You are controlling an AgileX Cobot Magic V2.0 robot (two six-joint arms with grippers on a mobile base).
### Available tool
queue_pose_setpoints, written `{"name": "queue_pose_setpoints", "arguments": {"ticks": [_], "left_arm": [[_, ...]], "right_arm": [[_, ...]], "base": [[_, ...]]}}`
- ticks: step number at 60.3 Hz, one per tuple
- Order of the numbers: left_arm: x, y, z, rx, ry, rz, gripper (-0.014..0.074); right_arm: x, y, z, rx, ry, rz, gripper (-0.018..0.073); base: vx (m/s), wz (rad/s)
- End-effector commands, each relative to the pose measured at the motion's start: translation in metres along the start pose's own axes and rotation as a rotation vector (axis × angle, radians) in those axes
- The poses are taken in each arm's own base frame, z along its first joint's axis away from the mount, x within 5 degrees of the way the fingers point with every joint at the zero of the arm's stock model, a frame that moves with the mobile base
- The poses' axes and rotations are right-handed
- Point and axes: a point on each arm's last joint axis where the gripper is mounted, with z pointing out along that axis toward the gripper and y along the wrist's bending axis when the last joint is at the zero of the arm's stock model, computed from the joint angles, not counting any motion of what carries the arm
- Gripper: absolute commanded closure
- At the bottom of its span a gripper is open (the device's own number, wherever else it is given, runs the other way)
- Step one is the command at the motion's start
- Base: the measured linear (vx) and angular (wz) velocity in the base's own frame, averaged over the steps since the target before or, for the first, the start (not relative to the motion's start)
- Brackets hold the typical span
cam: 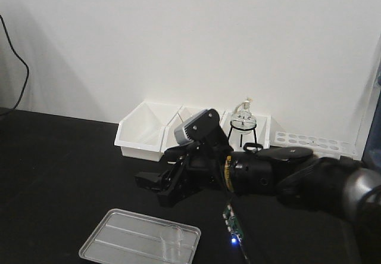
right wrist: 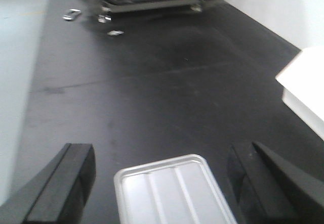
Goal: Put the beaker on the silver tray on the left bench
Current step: 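Open the right gripper and lift it away from the beaker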
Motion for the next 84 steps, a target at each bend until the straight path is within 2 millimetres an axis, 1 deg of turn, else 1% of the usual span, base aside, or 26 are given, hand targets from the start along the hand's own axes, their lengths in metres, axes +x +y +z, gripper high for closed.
{"name": "queue_pose_setpoints", "arguments": {"ticks": [1,4,9,18,21,23,31,39,48,54,63,70,73,77,82,84], "left_arm": [[-0.001,0.0,0.001,0.001,-0.068,-0.008,0.0595],[-0.001,0.0,0.001,0.001,-0.068,-0.008,0.0595],[-0.001,0.0,0.001,0.001,-0.068,-0.008,0.0595],[-0.001,0.0,0.001,0.001,-0.068,-0.008,0.0595],[-0.001,0.0,0.001,0.001,-0.068,-0.008,0.0595],[-0.001,0.0,0.001,0.001,-0.068,-0.008,0.0595],[-0.001,0.0,0.001,0.001,-0.068,-0.008,0.0595],[-0.001,0.0,0.001,0.001,-0.068,-0.008,0.0595],[-0.001,0.0,0.001,0.001,-0.068,-0.008,0.0595],[-0.001,0.0,0.001,0.001,-0.068,-0.008,0.0595],[-0.001,0.0,0.001,0.001,-0.068,-0.008,0.0595],[-0.001,0.0,0.001,0.001,-0.068,-0.008,0.0595],[-0.001,0.0,0.001,0.001,-0.068,-0.008,0.0595],[-0.001,0.0,0.001,0.001,-0.068,-0.008,0.0595],[-0.001,0.0,0.001,0.001,-0.068,-0.008,0.0595],[-0.001,0.0,0.001,0.001,-0.068,-0.008,0.0595]], "right_arm": [[-0.04,0.026,-0.045,-0.035,-0.028,-0.006,-0.0023],[-0.042,0.037,-0.061,-0.038,-0.039,0.051,-0.0023],[-0.04,0.055,-0.092,-0.01,-0.059,0.057,-0.0023],[-0.034,0.075,-0.139,0.125,-0.116,0.042,-0.0023],[-0.032,0.079,-0.15,0.165,-0.132,0.039,-0.0023],[-0.032,0.084,-0.161,0.19,-0.156,0.029,-0.0023],[-0.027,0.103,-0.19,0.204,-0.204,0.003,-0.0023],[-0.026,0.115,-0.206,0.202,-0.239,-0.017,-0.0023],[-0.031,0.123,-0.22,0.207,-0.283,-0.04,-0.0023],[-0.032,0.125,-0.223,0.207,-0.293,-0.046,-0.0023],[-0.032,0.125,-0.223,0.208,-0.292,-0.047,-0.0023],[-0.034,0.117,-0.223,0.281,-0.316,-0.016,-0.0019],[-0.035,0.115,-0.225,0.294,-0.343,0.031,-0.0007],[-0.04,0.115,-0.231,0.318,-0.407,0.082,0.0024],[-0.044,0.112,-0.241,0.383,-0.49,0.137,0.0091],[-0.044,0.11,-0.245,0.407,-0.523,0.194,0.0118]], "base": [[0.0,0.0],[0.0,0.0],[0.0,0.0],[0.0,0.0],[0.0,0.0],[0.0,0.0],[0.0,0.0],[0.0,0.0],[0.0,0.0],[0.0,0.0],[0.0,0.0],[0.0,0.0],[0.0,0.0],[0.0,0.0],[0.0,0.0],[0.0,0.0]]}}
